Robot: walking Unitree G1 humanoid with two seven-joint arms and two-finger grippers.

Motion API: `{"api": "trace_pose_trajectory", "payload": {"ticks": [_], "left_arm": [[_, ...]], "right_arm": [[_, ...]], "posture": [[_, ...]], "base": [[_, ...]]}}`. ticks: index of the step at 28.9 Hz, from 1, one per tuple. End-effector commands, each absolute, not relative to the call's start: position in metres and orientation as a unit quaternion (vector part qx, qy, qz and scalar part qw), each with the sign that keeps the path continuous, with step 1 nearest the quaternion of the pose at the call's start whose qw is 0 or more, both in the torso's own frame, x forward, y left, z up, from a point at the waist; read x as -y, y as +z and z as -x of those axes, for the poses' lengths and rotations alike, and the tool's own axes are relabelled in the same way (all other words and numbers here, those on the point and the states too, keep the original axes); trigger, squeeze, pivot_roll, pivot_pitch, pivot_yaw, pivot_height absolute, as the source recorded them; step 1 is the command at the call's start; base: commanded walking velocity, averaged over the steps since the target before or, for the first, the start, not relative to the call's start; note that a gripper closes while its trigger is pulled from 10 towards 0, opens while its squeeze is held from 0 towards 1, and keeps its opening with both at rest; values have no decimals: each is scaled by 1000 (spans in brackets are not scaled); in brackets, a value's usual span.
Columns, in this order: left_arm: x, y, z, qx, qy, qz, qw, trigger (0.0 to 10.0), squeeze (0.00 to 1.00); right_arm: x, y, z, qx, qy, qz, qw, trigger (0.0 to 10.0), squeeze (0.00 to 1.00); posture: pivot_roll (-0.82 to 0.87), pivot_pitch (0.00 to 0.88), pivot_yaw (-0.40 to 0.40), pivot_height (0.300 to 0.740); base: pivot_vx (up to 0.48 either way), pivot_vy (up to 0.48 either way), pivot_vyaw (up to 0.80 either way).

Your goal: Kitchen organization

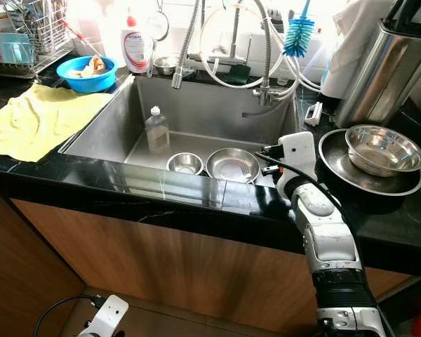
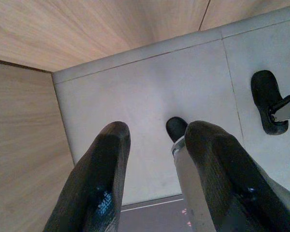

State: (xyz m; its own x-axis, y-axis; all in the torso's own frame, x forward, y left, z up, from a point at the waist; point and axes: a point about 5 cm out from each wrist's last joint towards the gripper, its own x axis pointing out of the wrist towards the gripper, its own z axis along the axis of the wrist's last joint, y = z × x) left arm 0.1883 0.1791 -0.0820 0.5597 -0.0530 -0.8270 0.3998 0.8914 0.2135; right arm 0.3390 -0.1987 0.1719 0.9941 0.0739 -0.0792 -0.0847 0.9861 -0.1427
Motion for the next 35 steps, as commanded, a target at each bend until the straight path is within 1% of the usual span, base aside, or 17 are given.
{"api": "trace_pose_trajectory", "payload": {"ticks": [1,5,7,9,11,12,13,14,18,19,20,21,23,24,26,35], "left_arm": [[-180,-83,-186,-454,-138,-202,857,10000,0],[-181,-83,-186,-454,-139,-203,856,10000,0],[-181,-83,-186,-454,-139,-203,856,10000,0],[-181,-83,-186,-454,-140,-204,856,10000,0],[-181,-83,-186,-454,-140,-204,856,10000,0],[-181,-83,-186,-454,-140,-204,856,10000,0],[-181,-83,-187,-454,-140,-204,856,10000,0],[-181,-83,-187,-454,-140,-204,856,10000,0],[-181,-82,-188,-453,-140,-204,856,10000,0],[-181,-82,-188,-453,-140,-204,856,10000,0],[-181,-82,-188,-453,-140,-204,856,10000,0],[-181,-82,-188,-453,-141,-204,856,10000,0],[-181,-82,-188,-453,-141,-204,856,10000,0],[-181,-82,-188,-453,-141,-204,856,10000,0],[-180,-82,-188,-453,-141,-203,856,10000,0],[-180,-82,-189,-453,-141,-201,857,10000,0]], "right_arm": [[208,184,-337,-10,2,73,997,10000,0],[225,195,-330,3,-54,89,995,10000,0],[228,197,-329,6,-60,93,994,10000,0],[242,208,-324,16,-80,105,991,10000,0],[249,213,-322,18,-90,114,989,10000,0],[254,217,-321,19,-97,119,988,10000,537],[270,224,-319,15,-127,126,984,10000,1000],[270,224,-319,15,-127,126,984,10000,1000],[286,229,-321,-7,-147,144,979,10000,996],[286,229,-321,-7,-147,144,979,10000,996],[290,228,-321,-20,-147,152,977,10000,137],[293,226,-322,-30,-146,159,976,10000,0],[295,225,-322,-38,-145,164,975,10000,0],[300,223,-322,-52,-145,167,974,10000,0],[305,217,-323,-75,-123,164,976,10000,0],[321,217,-323,-107,-109,168,974,10000,0]], "posture": [[-121,0,-37,740],[-126,0,-34,740],[-126,0,-34,740],[-133,0,-32,740],[-136,0,-31,740],[-136,0,-31,740],[-137,2,-30,740],[-137,2,-30,740],[-143,8,-25,740],[-143,8,-25,740],[-144,9,-23,740],[-144,9,-23,740],[-144,9,-23,740],[-148,14,-21,740],[-149,16,-23,740],[-152,20,-23,740]], "base": [[0,0,0],[0,0,0],[0,0,0],[0,0,0],[0,0,0],[0,0,0],[0,0,0],[0,0,0],[0,0,0],[0,0,0],[0,0,0],[0,0,0],[0,0,0],[0,0,0],[0,0,0],[0,0,0]]}}
